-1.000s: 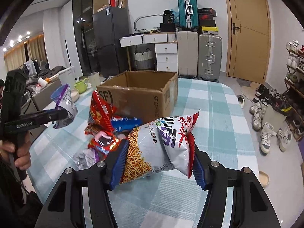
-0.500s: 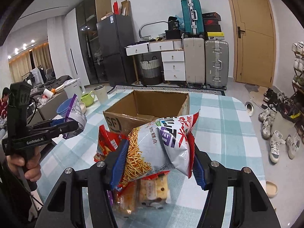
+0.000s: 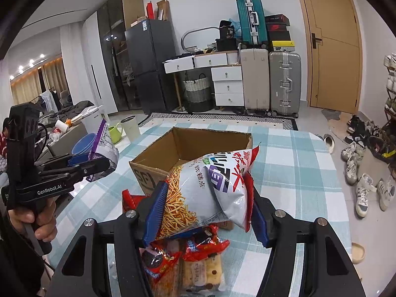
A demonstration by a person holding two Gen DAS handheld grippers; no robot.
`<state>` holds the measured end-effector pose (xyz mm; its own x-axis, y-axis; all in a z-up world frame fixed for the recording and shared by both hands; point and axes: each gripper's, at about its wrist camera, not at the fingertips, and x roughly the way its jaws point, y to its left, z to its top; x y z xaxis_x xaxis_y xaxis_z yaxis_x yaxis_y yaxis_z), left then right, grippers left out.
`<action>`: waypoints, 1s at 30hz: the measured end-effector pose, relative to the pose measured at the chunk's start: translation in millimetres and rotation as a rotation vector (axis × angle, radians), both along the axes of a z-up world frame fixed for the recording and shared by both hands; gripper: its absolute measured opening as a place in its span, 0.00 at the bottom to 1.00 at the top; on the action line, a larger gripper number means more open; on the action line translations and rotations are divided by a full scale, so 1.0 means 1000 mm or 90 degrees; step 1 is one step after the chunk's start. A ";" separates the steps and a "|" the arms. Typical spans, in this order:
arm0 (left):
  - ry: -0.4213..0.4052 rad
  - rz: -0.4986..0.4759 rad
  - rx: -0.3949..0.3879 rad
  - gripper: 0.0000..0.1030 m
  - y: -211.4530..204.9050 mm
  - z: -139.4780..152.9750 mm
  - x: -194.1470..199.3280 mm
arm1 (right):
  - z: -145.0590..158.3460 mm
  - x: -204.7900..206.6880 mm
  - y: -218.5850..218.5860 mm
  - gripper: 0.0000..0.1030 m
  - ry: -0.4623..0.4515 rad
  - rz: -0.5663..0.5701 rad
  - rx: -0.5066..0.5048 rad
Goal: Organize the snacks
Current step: 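Lift both held bags and carry them over the open cardboard box, then lower both bags into the box and open both tools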
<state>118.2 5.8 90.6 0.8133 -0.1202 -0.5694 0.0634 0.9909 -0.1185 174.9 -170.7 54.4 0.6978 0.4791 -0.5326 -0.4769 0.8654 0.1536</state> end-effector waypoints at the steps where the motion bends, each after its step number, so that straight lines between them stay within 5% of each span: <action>1: 0.000 0.000 0.001 0.37 0.000 0.001 0.004 | 0.000 0.002 0.002 0.60 0.001 0.001 0.000; 30: 0.023 -0.029 -0.006 0.38 -0.007 -0.008 0.116 | -0.014 0.069 0.035 0.61 0.016 0.021 -0.020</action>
